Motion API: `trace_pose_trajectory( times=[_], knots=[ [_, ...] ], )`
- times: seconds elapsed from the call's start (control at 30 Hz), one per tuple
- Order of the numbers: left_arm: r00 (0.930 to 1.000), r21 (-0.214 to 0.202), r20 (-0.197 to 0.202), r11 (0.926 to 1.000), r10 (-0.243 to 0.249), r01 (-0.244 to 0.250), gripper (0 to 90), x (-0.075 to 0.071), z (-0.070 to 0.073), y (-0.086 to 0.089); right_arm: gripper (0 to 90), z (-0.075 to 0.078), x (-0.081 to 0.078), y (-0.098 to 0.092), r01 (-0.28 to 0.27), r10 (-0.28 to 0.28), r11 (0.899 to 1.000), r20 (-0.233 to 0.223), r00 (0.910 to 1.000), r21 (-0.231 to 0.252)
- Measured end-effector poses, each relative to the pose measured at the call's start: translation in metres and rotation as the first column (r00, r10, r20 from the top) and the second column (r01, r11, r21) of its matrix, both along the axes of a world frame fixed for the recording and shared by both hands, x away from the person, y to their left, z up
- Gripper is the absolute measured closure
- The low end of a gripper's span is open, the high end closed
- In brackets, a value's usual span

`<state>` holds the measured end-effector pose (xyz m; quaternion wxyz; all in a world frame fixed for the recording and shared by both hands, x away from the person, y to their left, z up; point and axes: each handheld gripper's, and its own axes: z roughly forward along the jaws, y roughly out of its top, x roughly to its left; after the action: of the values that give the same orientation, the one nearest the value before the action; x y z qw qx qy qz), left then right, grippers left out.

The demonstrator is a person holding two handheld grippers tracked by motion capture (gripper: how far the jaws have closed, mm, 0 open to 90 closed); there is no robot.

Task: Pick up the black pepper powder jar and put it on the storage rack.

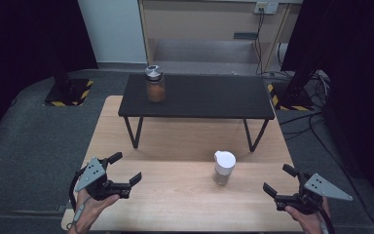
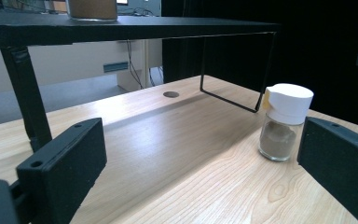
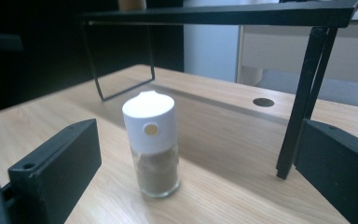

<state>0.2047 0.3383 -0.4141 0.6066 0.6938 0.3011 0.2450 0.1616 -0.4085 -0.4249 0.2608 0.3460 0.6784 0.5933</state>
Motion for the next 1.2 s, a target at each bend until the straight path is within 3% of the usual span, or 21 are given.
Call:
trace_pose_trajectory(
  times=[0.07,0.37,0.6,0.73,0.93,1.2],
  knots=[
    [1.0000,0.001,-0.004,1.0000,-0.003,0.003,0.0,0.001,0.000,0.000,1.1,0.006,0.001,-0.003,-0.018,0.018,1.000,-0.005,0.9998,0.000],
    [1.0000,0.006,-0.003,1.0000,-0.001,0.001,0.0,0.001,0.000,0.000,2.1,0.052,0.008,-0.017,-0.080,0.079,0.993,-0.016,0.9967,-0.083],
    [1.0000,0.009,-0.008,1.0000,-0.003,0.003,0.0,0.001,0.000,0.000,1.4,0.076,0.011,-0.027,-0.082,0.080,0.991,-0.021,0.9966,-0.104],
    [1.0000,0.010,-0.008,0.9999,-0.002,0.002,0.0,0.001,0.000,0.000,1.4,0.082,0.012,-0.030,-0.081,0.080,0.992,-0.022,0.9966,-0.097],
    [1.0000,0.009,-0.008,1.0000,0.000,0.000,0.0,0.001,0.000,0.000,1.1,0.105,0.019,-0.027,-0.084,0.080,0.986,-0.035,0.9962,-0.144],
    [1.0000,0.008,-0.008,1.0000,0.001,-0.001,0.0,0.001,0.000,0.001,1.9,0.116,0.032,-0.018,-0.103,0.094,0.982,-0.064,0.9935,-0.160]
  ],
)
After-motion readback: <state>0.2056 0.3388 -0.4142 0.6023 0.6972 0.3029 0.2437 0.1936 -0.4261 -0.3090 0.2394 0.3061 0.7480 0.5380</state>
